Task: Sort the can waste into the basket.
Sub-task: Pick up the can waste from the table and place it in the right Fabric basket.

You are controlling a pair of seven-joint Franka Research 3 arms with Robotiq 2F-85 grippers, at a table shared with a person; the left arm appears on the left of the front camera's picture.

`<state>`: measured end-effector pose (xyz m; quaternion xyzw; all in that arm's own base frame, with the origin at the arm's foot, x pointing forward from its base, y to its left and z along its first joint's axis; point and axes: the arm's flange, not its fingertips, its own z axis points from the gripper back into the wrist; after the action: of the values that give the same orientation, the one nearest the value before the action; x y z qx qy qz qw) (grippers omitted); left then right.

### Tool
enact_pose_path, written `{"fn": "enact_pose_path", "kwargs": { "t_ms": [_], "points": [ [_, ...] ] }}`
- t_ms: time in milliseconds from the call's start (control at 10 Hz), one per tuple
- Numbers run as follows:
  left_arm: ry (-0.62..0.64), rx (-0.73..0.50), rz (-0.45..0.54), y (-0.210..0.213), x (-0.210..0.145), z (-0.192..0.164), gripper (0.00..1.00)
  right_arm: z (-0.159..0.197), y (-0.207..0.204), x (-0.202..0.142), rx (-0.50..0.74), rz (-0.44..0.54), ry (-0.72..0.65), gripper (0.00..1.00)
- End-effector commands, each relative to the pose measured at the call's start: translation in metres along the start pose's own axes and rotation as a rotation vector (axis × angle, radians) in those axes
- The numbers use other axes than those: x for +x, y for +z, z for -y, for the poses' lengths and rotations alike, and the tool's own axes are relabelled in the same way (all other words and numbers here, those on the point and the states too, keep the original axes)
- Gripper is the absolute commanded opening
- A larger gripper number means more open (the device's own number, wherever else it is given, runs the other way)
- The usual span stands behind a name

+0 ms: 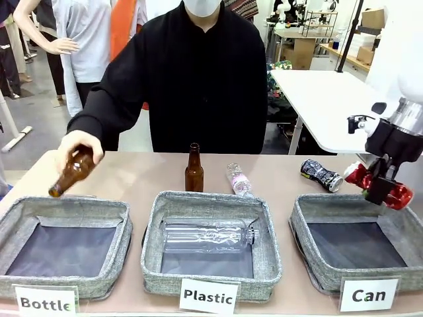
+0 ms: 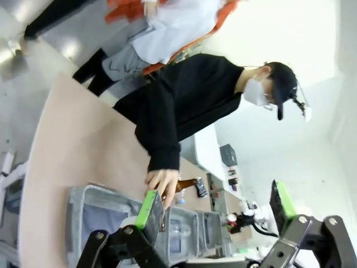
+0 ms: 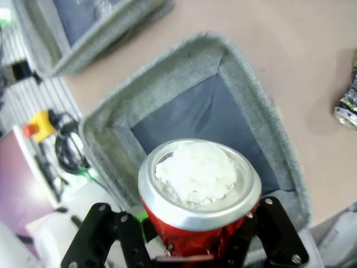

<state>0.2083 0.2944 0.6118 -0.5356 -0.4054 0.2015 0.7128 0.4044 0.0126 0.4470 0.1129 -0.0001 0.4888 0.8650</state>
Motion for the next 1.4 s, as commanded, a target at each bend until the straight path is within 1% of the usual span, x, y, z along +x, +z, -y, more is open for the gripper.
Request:
{"fn": "enact_pose_path", "kwargs": {
  "t_ms": [0, 200, 300, 500, 600, 700, 800, 900, 1000, 1200, 1300],
  "points": [
    [-0.005, -0.013, -0.011, 0.027, 0.024, -0.010, 1.00, -0.001, 0.006, -0.012, 0.005, -0.078, 0.210, 0.00],
    [0.029, -0.024, 0.052, 0.036, 0.030, -0.017, 1.00, -0.011, 0.006, -0.027, 0.002, -0.069, 0.485, 0.00],
    [0.036, -0.011, 0.057, 0.032, 0.032, -0.020, 1.00, -0.013, 0.006, -0.031, 0.009, -0.049, 0.550, 0.00],
    [0.037, 0.005, 0.025, 0.018, 0.027, -0.023, 1.00, -0.014, 0.005, -0.030, 0.015, -0.048, 0.556, 0.00],
    [0.033, 0.018, 0.001, 0.007, 0.019, -0.023, 1.00, -0.015, 0.006, -0.030, 0.015, -0.055, 0.553, 0.00],
    [0.032, 0.027, -0.070, -0.015, 0.007, -0.023, 1.00, -0.016, 0.005, -0.027, 0.008, -0.062, 0.559, 0.00],
    [0.028, 0.056, -0.176, -0.049, -0.013, -0.027, 1.00, -0.018, 0.004, -0.025, -0.002, -0.069, 0.563, 0.58],
    [0.027, 0.087, -0.259, -0.076, -0.033, -0.033, 1.00, -0.019, 0.003, -0.026, -0.020, -0.084, 0.572, 0.59],
    [0.035, 0.101, -0.317, -0.094, -0.052, -0.039, 1.00, -0.020, 0.003, -0.028, -0.022, -0.092, 0.565, 1.00],
    [0.057, 0.131, -0.417, -0.129, -0.082, -0.050, 1.00, -0.019, 0.002, -0.028, -0.020, -0.093, 0.557, 1.00],
    [0.053, 0.153, -0.473, -0.143, -0.098, -0.057, 1.00, -0.018, 0.002, -0.028, -0.018, -0.095, 0.552, 0.82]
  ]
}}
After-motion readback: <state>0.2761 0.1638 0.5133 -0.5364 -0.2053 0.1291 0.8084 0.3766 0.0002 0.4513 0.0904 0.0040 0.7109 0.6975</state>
